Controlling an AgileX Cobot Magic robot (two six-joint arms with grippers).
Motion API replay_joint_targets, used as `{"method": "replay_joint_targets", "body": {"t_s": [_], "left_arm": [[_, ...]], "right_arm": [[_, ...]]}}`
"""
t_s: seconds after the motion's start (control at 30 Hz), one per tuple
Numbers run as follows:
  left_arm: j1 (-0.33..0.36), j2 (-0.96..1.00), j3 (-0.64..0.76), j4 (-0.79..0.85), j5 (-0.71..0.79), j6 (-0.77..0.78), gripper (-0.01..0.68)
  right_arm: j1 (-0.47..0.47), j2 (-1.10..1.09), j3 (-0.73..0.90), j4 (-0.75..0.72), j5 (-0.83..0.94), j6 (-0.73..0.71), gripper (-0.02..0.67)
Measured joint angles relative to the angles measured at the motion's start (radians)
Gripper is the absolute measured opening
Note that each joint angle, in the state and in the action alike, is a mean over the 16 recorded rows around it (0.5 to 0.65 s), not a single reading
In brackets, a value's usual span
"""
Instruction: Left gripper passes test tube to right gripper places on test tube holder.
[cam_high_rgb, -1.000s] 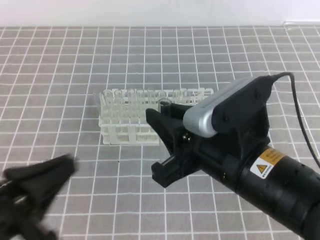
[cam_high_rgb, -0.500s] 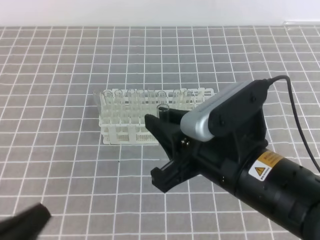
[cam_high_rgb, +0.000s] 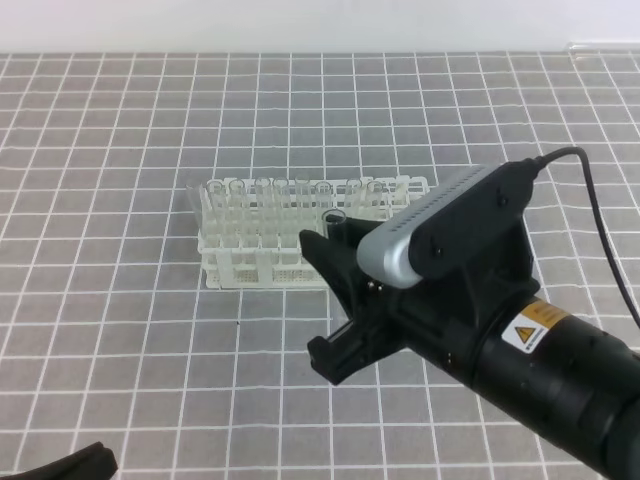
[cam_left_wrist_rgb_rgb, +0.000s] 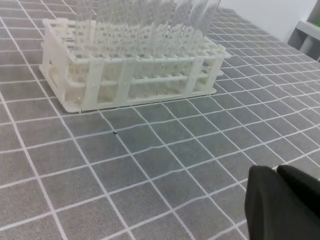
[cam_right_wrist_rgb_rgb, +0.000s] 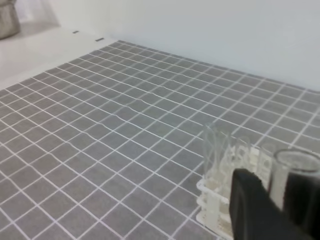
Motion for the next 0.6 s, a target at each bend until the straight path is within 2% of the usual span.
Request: {"method": "replay_joint_targets", "body": {"t_s": [0.6], "left_arm": [[0.000,-0.002,-0.005,0.009,0.013,0.002,0.000]], "right_arm": [[0.000,0.000,0.001,0.065,-0.003,-0.070,0.100]]}}
